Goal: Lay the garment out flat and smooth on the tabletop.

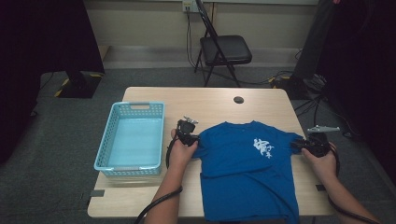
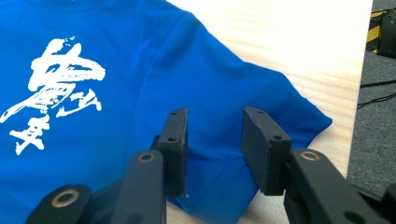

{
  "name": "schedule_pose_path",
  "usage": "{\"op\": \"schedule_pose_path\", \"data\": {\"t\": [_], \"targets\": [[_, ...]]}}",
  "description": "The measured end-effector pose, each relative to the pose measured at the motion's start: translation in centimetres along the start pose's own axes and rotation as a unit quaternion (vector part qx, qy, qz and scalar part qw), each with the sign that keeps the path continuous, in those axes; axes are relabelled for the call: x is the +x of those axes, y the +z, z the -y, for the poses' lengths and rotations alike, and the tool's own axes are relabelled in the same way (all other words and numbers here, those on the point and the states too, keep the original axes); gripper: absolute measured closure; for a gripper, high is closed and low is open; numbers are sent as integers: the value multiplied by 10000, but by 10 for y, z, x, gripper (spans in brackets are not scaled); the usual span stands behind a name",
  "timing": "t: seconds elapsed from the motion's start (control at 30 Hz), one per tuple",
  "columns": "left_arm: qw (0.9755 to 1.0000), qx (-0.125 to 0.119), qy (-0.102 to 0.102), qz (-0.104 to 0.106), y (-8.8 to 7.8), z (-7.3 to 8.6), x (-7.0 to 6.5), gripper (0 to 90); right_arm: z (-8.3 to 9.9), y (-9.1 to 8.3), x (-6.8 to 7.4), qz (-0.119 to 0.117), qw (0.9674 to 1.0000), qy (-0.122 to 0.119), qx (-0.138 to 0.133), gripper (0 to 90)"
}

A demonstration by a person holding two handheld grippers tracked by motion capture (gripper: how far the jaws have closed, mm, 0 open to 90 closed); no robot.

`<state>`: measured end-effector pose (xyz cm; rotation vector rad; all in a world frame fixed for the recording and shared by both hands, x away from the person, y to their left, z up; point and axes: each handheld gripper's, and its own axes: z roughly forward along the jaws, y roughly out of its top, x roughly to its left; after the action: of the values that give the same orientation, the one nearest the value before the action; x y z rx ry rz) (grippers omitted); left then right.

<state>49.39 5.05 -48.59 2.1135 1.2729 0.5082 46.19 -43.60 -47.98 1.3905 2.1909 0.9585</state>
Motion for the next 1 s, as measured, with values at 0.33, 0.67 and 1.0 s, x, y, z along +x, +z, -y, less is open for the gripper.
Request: {"op": "schedule_pose_path", "data": {"t": [0.33,0.67,1.0], "targets": [[9988,258,233,-333,-4,-2,4,860,1,0,-3,118,9998,-128,139,617],[9949,428,145,-902,-4,-3,11,865,-4,8,-21,312,9993,-9,222,596],[9960,166,-61,-876,-12,-4,16,736,-21,-1,-25,201,9995,196,-161,599]]}}
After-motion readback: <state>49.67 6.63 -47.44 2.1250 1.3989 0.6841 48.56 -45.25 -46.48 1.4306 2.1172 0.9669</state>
